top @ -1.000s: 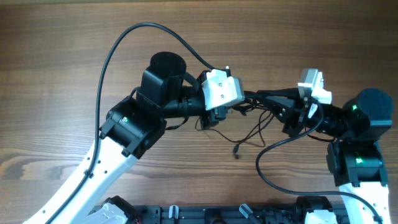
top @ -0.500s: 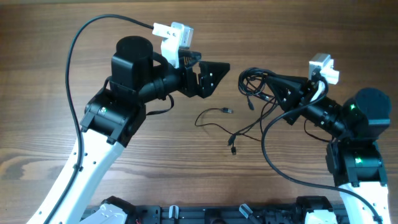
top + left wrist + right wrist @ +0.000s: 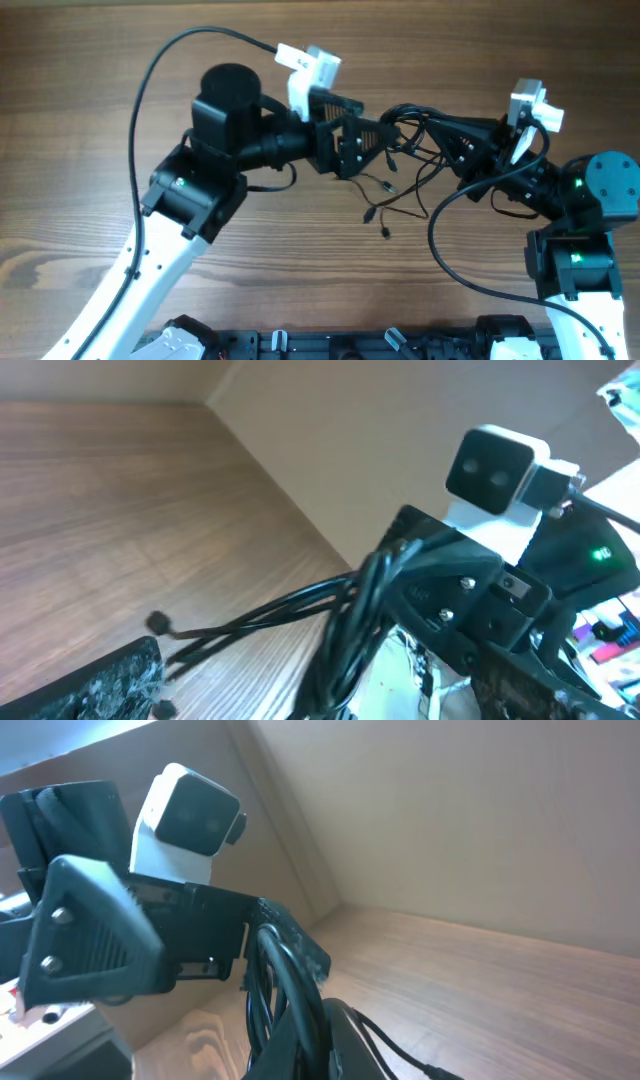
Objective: Untangle cables
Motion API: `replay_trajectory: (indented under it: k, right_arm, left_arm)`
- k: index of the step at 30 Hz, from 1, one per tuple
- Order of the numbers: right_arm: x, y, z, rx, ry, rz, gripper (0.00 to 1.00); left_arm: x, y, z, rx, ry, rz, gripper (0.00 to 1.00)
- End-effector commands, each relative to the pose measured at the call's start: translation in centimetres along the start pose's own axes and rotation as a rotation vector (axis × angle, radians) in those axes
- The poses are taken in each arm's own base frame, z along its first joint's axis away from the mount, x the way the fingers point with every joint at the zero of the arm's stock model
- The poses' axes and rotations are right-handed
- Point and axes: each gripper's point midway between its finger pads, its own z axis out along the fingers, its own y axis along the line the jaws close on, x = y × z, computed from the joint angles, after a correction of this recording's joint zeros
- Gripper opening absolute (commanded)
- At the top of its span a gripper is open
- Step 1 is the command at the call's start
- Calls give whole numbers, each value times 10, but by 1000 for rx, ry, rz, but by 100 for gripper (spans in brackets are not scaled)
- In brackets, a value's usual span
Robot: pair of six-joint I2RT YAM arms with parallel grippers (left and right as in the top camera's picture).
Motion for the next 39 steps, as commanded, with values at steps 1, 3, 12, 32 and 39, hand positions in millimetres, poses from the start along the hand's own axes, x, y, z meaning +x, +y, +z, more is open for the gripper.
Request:
replay_trajectory:
  k: [1, 3, 12, 32, 39]
  right_arm:
    - [-3, 13, -1, -50, 2, -16, 4]
    - [-6, 14, -1, -57, -10, -11, 4]
    - [-3, 14, 3, -97, 14, 69, 4]
    - [16, -33, -12, 57, 70, -134, 100]
    - [23, -35, -13, 48, 98, -382, 93]
  left_arm:
    - [-3, -9, 4, 0, -17, 17, 100]
    - [-3, -11, 4, 5, -18, 21, 82]
    - [-5, -20, 8, 35, -28, 48, 13]
    - [-28, 29, -7, -174, -120, 135, 4]
    - [-11, 4, 8, -93, -69, 152, 4]
